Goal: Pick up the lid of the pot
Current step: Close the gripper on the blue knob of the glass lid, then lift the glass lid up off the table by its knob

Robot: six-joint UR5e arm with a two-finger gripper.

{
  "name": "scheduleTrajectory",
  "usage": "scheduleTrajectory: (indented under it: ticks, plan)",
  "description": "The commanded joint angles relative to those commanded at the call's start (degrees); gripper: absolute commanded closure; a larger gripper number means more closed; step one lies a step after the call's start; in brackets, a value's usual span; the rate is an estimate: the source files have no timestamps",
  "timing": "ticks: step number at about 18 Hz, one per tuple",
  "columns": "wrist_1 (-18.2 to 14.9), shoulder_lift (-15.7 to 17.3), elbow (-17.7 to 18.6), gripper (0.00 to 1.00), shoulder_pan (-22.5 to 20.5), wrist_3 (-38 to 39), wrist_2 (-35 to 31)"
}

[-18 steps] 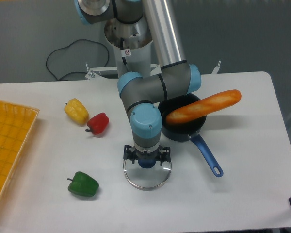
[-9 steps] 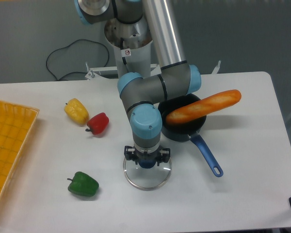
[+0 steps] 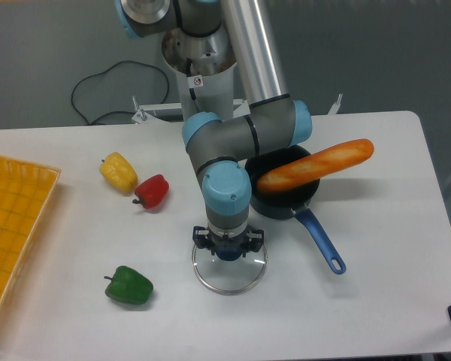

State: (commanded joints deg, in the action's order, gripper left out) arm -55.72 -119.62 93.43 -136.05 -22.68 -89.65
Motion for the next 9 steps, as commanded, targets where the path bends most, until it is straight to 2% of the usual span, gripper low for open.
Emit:
scheduleTrajectory:
  ticks: [4, 9]
  plan:
    - [-0.18, 0.52, -0.09, 0.45, 0.35, 0.0, -1.66]
    - [-2.1, 0.88, -2.63, 0.45, 0.44, 0.26, -2.02]
